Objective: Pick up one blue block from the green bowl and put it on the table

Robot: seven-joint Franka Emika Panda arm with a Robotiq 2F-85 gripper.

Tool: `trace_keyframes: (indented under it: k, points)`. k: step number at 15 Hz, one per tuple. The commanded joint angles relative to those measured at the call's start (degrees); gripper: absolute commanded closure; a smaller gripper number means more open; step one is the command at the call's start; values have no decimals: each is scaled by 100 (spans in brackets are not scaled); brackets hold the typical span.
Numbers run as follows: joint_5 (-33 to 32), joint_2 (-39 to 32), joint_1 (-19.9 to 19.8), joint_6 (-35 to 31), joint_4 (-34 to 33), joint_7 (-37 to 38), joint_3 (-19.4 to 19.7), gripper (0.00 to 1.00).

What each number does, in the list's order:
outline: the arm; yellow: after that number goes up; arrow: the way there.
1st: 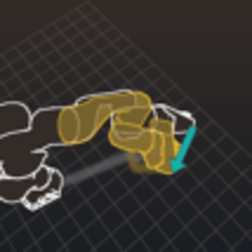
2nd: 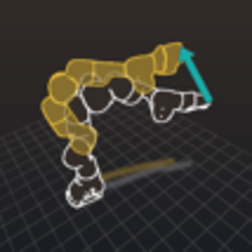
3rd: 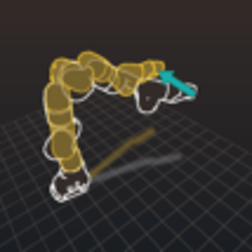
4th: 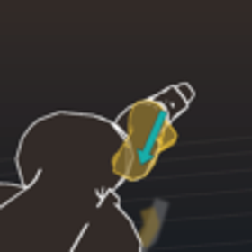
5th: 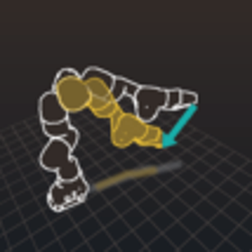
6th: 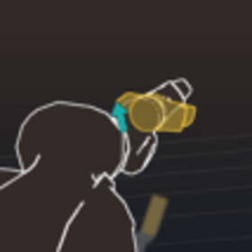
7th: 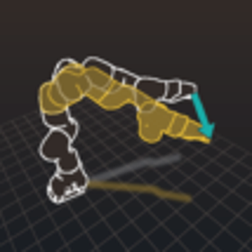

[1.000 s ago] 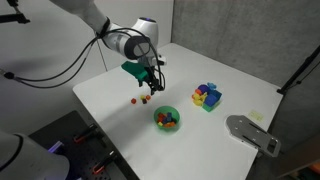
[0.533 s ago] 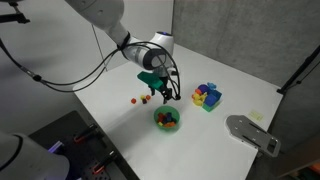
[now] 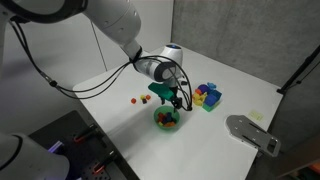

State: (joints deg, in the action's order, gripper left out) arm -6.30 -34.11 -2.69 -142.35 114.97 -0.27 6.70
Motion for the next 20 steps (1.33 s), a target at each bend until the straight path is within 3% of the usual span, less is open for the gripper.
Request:
trace_keyframes:
  k: [1, 15, 16, 18, 20]
  points:
    - [-67, -393, -123, -169, -297, -85, 21, 0]
    - [107, -1063, -266, -485, -650, -155, -192, 0]
    - [125, -1075, -277, -515, -647, -149, -199, 25]
    - [143, -1082, -287, -537, -638, -140, -192, 34]
    - [172, -1070, -314, -517, -625, -138, -191, 53]
